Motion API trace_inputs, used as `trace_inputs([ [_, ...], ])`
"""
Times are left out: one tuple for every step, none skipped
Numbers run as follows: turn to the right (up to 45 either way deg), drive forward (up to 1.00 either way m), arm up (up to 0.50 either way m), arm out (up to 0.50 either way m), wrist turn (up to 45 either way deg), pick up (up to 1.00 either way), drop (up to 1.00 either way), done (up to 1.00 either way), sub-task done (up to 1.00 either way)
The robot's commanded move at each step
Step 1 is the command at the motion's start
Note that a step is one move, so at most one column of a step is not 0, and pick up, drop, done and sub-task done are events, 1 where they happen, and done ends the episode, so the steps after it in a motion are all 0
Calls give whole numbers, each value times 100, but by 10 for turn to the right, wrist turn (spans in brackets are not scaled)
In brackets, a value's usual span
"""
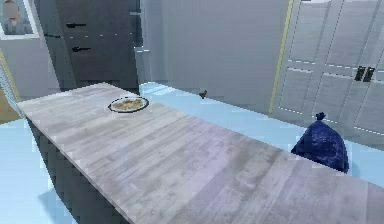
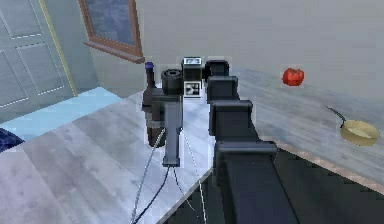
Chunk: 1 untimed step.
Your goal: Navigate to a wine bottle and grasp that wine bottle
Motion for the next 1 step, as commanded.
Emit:
trace_inputs([
  [0,0,0,0,450,0,0,0,0],
])
